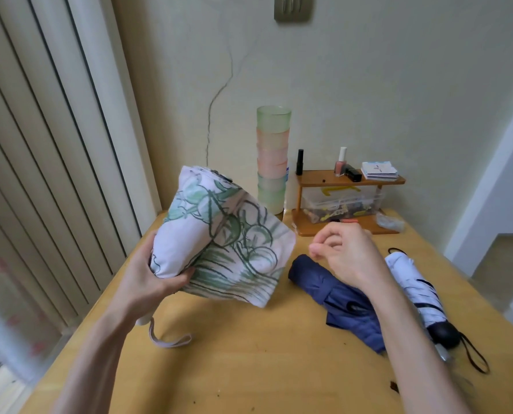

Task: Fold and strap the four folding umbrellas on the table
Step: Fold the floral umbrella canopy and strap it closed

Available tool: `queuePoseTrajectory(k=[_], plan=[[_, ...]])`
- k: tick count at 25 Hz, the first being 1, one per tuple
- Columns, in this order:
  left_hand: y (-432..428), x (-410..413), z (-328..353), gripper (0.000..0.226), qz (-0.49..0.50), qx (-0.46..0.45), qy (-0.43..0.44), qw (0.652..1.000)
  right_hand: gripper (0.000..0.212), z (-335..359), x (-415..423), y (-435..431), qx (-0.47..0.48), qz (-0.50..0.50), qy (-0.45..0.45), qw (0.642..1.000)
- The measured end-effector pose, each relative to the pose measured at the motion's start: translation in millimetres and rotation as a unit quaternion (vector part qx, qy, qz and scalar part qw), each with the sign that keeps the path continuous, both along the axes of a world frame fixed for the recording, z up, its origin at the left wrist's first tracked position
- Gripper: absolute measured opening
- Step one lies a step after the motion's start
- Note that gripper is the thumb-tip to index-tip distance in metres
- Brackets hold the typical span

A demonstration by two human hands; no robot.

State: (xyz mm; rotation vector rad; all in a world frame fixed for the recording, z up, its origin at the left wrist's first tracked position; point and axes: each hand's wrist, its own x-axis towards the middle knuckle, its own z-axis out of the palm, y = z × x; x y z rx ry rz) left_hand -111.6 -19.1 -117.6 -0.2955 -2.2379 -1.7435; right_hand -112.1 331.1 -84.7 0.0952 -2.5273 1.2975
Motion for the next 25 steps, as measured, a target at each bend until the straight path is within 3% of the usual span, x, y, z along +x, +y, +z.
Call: queuePoseTrajectory(k=[2,6,8,12,15,18,21,23,25], plan=[[-3,1,0,0.081,0.013,0.031,-0.015,0.999,0.008,0,0,1,-0.09,0.031,0.008,0.995],[-3,4,3,0.084,0.003,0.036,-0.019,0.999,0.045,4,8,-19,-0.207,0.126,-0.041,0.969],[1,5,4,0.083,-0.005,0.034,-0.018,0.999,0.032,1,8,-34,-0.24,0.142,-0.018,0.96],[6,2,2,0.082,-0.003,0.049,-0.01,0.999,0.016,-6,4,-49,-0.346,0.001,0.064,0.936],[10,-2,-3,0.076,0.002,0.068,-0.012,0.998,0.039,-9,-2,-47,-0.421,-0.004,0.012,0.907],[14,-4,-8,0.071,0.006,0.101,-0.034,0.994,0.09,-16,-4,-48,-0.31,0.083,-0.102,0.941],[23,-8,-11,0.077,0.025,0.115,-0.034,0.992,0.065,-26,-6,-61,-0.165,0.03,0.002,0.986],[34,-10,-12,0.069,0.049,0.119,-0.018,0.991,0.059,-23,-2,-68,-0.122,-0.023,0.079,0.989],[46,-11,-14,0.063,0.071,0.118,-0.015,0.99,0.057,-16,-1,-63,-0.124,-0.001,0.128,0.984]])
